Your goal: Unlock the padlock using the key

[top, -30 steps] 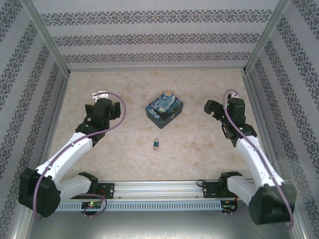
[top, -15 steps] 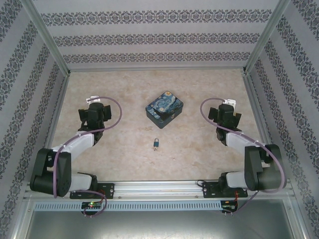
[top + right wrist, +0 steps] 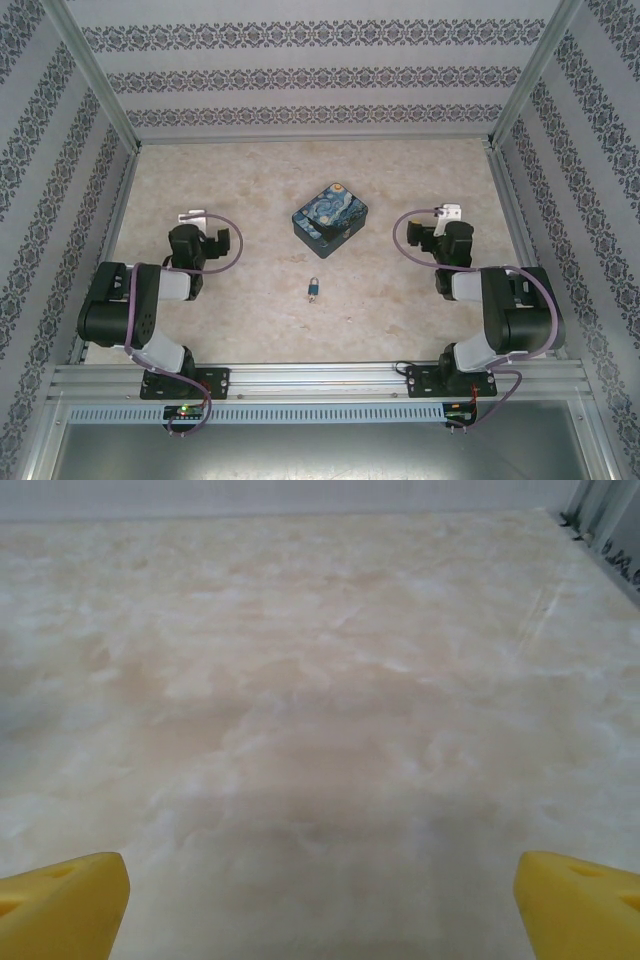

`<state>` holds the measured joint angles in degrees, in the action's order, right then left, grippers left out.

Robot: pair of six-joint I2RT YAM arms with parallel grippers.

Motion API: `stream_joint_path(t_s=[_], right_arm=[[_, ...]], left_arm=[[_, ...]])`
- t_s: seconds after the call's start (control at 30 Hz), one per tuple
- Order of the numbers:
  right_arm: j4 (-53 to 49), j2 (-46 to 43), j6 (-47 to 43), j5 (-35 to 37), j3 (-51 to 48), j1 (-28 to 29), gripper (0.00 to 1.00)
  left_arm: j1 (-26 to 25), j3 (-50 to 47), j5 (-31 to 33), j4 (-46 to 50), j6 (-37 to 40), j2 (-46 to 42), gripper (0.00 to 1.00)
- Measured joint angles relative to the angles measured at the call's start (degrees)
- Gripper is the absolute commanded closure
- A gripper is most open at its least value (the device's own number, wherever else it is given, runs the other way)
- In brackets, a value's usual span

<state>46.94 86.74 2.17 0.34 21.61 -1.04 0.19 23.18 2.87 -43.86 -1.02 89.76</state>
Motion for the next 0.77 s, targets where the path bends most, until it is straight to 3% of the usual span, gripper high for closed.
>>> stream_joint_path(t_s=[0.3, 0.77], right_arm=[[2.51, 0.00, -0.48, 4.76, 0.07, 3.91, 0.02], [2.60, 0.00, -0.66, 5.75, 0.07, 3.02, 0.02]], left_arm=[[0.22, 0.22, -4.04, -0.79, 0.02, -0.02, 0.00], [0.22, 0.22, -4.42, -0.79, 0.00, -0.02, 0.00]])
